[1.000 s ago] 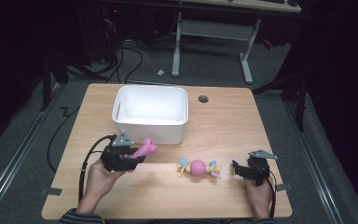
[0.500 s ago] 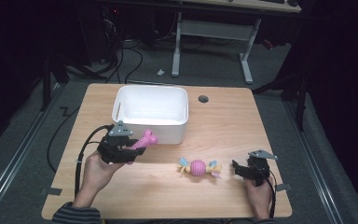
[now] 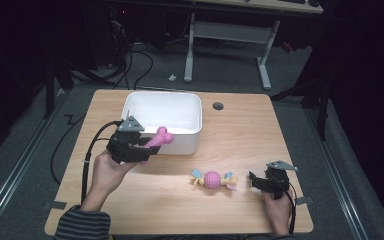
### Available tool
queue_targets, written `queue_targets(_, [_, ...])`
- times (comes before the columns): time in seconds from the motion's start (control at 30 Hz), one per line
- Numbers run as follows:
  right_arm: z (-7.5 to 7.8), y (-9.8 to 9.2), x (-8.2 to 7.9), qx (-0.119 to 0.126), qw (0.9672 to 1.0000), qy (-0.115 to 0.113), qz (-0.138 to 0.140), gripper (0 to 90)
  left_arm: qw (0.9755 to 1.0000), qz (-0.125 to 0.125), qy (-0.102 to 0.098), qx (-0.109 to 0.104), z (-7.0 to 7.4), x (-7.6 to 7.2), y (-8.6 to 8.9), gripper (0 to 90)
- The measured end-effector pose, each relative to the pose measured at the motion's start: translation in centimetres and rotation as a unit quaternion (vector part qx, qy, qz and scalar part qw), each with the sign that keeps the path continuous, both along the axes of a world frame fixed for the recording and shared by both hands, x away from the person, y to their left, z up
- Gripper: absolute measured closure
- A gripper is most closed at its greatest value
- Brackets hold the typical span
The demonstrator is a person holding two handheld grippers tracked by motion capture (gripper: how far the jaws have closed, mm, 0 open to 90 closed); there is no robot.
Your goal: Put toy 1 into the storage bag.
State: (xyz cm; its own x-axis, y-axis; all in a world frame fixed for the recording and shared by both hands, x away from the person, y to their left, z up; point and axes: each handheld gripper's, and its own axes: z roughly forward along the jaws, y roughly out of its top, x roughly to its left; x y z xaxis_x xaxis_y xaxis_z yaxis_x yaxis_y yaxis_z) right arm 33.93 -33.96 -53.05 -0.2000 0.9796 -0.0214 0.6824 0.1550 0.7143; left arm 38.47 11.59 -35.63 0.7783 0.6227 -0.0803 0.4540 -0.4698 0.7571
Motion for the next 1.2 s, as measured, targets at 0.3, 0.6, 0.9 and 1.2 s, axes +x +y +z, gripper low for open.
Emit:
queue_targets(0.3, [0.0,0.0,0.0,0.000,1.0000,0.000,-0.001,22.0,0.9999,0.006,-0.001,0.010,0.6,2.3,-1.0,58.8])
queue_targets(0.6, [0.0,0.0,0.0,0.000,1.0000,0.000,-0.001,21.9,0.9999,0.015,0.004,0.000,1.2,3.9,-0.8,58.8])
queue_targets(0.9, [0.0,0.0,0.0,0.001,1.0000,0.001,-0.001,21.9,0.9995,0.031,0.003,-0.007,1.2,5.3,-1.0,58.5])
queue_targets(1.2, [0.0,0.0,0.0,0.001,1.0000,0.001,-0.001,21.9,0.9989,0.045,0.009,0.010,1.0,7.2,-1.6,58.7])
